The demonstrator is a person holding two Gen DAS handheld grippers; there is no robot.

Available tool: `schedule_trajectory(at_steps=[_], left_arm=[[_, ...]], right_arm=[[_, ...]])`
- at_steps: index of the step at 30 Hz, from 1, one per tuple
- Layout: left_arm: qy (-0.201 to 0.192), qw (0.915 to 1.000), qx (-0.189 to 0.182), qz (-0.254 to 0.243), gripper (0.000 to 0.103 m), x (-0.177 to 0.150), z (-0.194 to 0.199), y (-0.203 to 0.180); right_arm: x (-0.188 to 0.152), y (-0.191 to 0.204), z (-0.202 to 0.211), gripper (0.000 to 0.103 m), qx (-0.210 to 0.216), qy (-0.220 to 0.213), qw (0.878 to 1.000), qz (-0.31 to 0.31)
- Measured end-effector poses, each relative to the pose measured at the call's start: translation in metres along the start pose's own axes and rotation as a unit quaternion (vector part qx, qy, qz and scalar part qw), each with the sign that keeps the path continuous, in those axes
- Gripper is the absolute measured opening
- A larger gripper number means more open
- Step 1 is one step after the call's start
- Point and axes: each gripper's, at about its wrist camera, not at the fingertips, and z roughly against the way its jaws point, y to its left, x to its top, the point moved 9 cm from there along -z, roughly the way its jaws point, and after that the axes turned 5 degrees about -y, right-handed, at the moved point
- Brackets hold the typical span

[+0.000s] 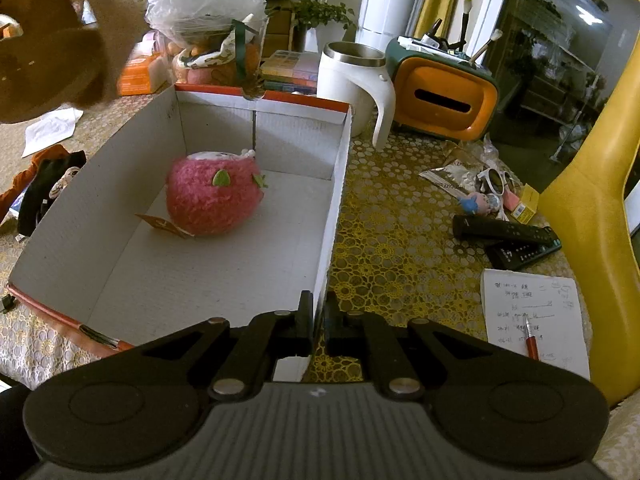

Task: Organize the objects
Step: 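Lift the pink towel with the left gripper and carry it over the box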

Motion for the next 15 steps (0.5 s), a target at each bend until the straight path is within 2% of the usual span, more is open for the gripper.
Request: schedule_trajectory(at_steps=[9,15], left_arm=[[0.027,0.9968,-0.075,-0.008,0.003,-0.021,-0.027,-0.078],[0.056,0.9922,-0.111,-0.015,0.003,-0.041,-0.040,-0.111]], right_arm=[[-0.001,0.001,-0.001,0.005,0.003,-0.001,1.000,-0.001],[-0.001,0.000,-0.003,0.005,0.008,-0.003,1.000,-0.004]])
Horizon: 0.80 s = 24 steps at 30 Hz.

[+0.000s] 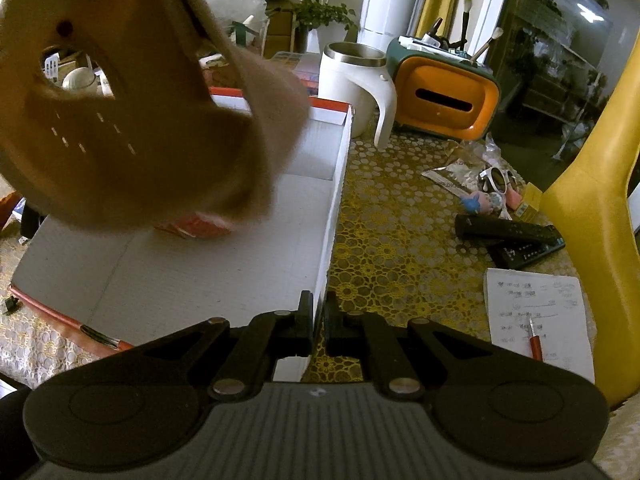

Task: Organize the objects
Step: 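Lift the pink towel with the left gripper and carry it over the box, then lower the towel into the box and open the left gripper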

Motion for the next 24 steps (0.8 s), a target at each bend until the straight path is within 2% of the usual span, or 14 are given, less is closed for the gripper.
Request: schedule_trajectory(at_steps=[5,12,16,22,24], left_arm=[[0.038,0.9991,-0.018,-0.007,0.003,-0.026,-0.016,-0.014],[0.092,0.9956,-0.002,-0.015,0.003,-0.064,-0.045,-0.006],[0.124,0.9919,0.016,-0.023,0.003,-0.085,-0.064,0.004],[0.178,0.9836,0.017,-0.018,0.003,-0.116,-0.088,0.013],[0.195,0.9804,0.017,-0.022,0.007,-0.124,-0.093,0.013]], right_arm=[[-0.001,-0.002,0.000,0.005,0.005,-0.001,1.000,-0.003],[-0.002,-0.002,0.000,0.005,0.006,-0.002,1.000,-0.003],[-0.002,-0.002,0.000,0.005,0.007,-0.002,1.000,-0.003],[-0.003,-0.002,0.000,0.005,0.007,-0.002,1.000,-0.003],[-0.003,-0.002,-0.001,0.005,0.007,-0.002,1.000,-0.004]])
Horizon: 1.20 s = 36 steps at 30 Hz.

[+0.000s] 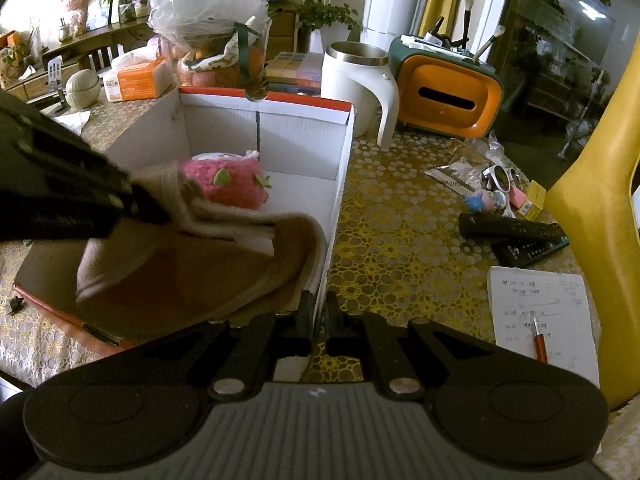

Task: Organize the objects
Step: 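Lower the towel into the box and open the left gripper, then move the left tool back toward the red cloth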

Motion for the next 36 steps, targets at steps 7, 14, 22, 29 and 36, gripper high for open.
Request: schedule_trajectory(at_steps=[7,14,22,29,36], left_arm=[[0.061,0.9979,-0.016,0.018,0.008,-0.020,-0.028,0.002],[0.108,0.9937,-0.022,0.023,0.012,-0.035,-0.044,0.006],[0.106,0.9936,-0.027,0.027,0.019,-0.036,-0.037,0.011],[0.083,0.9956,-0.029,0.033,0.035,-0.034,-0.016,0.013],[0.045,0.9980,-0.029,0.036,0.046,-0.027,0.016,0.013]], right_arm=[[0.000,0.000,0.000,0.005,0.000,0.000,1.000,-0.001],[-0.002,0.001,-0.001,0.005,0.000,0.001,1.000,0.000],[-0.003,0.001,-0.001,0.005,0.000,0.002,1.000,-0.001],[-0.004,0.000,0.000,0.005,-0.002,0.002,1.000,0.000],[-0.004,0.000,0.001,0.005,-0.008,0.005,1.000,0.003]])
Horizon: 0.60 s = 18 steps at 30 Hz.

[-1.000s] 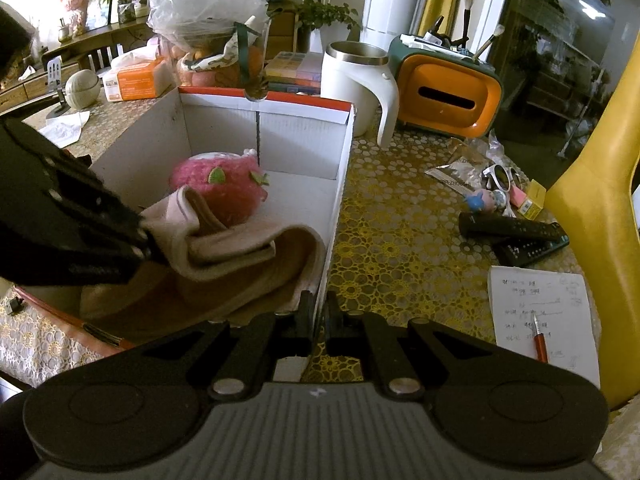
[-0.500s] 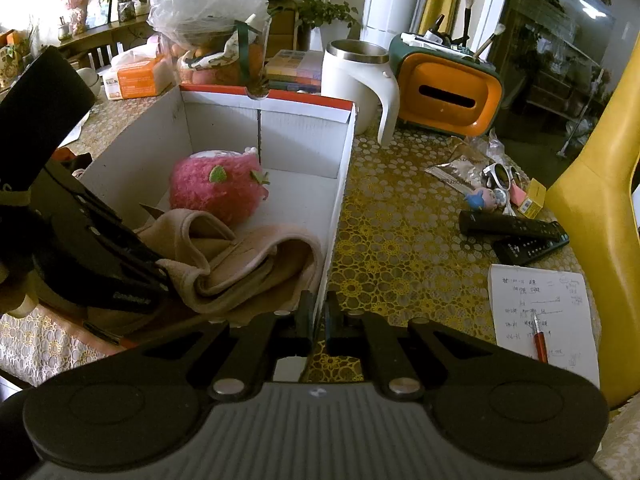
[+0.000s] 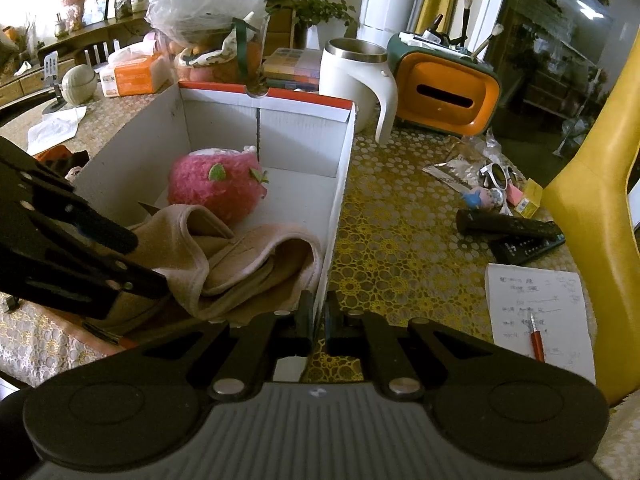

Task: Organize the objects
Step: 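Move the left tool back toward the red cloth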

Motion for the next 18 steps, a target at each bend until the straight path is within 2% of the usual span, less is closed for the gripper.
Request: schedule_trajectory(at_steps=[7,12,18], left_arm=[[-0.048,0.9985,0.026,0.004,0.047,0.006,0.033,0.006],[-0.073,0.9962,0.045,0.014,0.058,0.005,0.057,0.020],[-0.103,0.9909,0.076,0.041,0.063,-0.003,0.082,0.046]], right_arm=[[0.001,0.001,0.000,0.005,-0.002,0.000,1.000,0.002],[0.000,-0.001,0.000,0.005,-0.005,0.002,1.000,0.003],[0.001,0.000,0.000,0.005,-0.006,0.002,1.000,0.009]])
